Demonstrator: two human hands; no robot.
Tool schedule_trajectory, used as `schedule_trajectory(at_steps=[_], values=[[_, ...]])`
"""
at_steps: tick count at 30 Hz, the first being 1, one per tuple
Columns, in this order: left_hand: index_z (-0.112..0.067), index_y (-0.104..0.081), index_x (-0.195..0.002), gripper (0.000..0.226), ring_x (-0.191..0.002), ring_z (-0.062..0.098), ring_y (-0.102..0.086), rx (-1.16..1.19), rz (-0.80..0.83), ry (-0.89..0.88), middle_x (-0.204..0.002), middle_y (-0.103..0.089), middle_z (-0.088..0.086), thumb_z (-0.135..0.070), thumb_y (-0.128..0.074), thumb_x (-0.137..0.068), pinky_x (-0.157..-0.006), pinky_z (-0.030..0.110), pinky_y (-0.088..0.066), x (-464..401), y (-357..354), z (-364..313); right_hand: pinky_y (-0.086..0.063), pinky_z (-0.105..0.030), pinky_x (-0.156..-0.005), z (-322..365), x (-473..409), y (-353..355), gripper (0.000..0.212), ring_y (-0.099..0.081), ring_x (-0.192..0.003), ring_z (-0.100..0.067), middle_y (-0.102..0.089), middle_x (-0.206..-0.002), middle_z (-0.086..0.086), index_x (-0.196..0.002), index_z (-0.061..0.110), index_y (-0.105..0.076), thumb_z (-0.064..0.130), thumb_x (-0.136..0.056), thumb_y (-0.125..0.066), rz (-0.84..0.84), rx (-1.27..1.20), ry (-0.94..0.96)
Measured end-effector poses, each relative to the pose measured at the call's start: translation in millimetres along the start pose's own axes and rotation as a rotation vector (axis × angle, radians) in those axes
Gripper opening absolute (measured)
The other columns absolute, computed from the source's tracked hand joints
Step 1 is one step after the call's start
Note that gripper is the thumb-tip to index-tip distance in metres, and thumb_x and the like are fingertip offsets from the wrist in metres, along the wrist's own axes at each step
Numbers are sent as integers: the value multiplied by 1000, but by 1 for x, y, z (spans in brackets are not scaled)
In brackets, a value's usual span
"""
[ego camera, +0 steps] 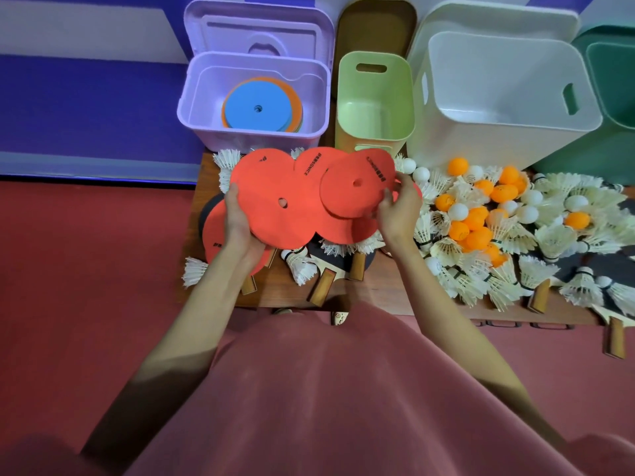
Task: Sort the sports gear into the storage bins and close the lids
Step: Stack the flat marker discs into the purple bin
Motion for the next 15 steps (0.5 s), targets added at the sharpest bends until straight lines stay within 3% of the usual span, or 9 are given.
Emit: schedule_trajectory(at_steps=[3, 6, 9, 12, 15], values=[[-23, -57, -129, 56, -104, 24, -65, -17, -26, 5, -115, -69, 5, -60, -32, -95, -79, 41, -55, -1, 4, -3, -54, -34, -78, 9, 7, 9, 35, -66, -84, -11, -65, -97, -1, -121, 2, -56, 2, -88, -45, -105, -198, 16], [-23, -57, -129, 55, -106, 25, -65, -31, -32, 12, -112, -70, 5, -59, -35, -94, -81, 42, -55, -2, 2, -3, -54, -49, -70, 3, 7, -2, 39, -63, -82, -38, -65, -101, -14, -119, 8, -56, 12, -81, -46, -69, -423, -82], [-25, -57, -129, 55, -105, 25, -65, -60, -17, 22, -113, -70, 4, -60, -32, -95, -87, 45, -54, -2, -5, -1, -44, -26, -61, 4, 16, -31, 41, -54, -70, -17, -63, -100, -17, -118, 10, -56, 11, -77, -49, 155, -495, -177], [-26, -58, -123, 54, -105, 24, -63, -84, 45, 53, -114, -68, 4, -60, -25, -97, -86, 43, -52, 2, -19, 4, -44, -25, -70, 9, 32, -54, 37, -53, -83, -14, -61, -109, -15, -122, 8, -56, 4, -85, -55, 346, -430, -172], [-23, -59, -120, 52, -109, 24, -62, -65, 107, 49, -117, -67, 6, -54, -22, -100, -94, 42, -50, 6, -31, 6, -45, -26, -88, 10, 39, -59, 37, -54, -100, -15, -61, -119, -12, -127, -1, -54, -7, -90, -52, 361, -364, -150]])
Point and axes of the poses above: each hand's wrist, its own x-axis away from the middle knuckle, its own y-axis out of the back of the hand, z = x × y, the point moved 10 cm from there along -x, towards the middle knuckle
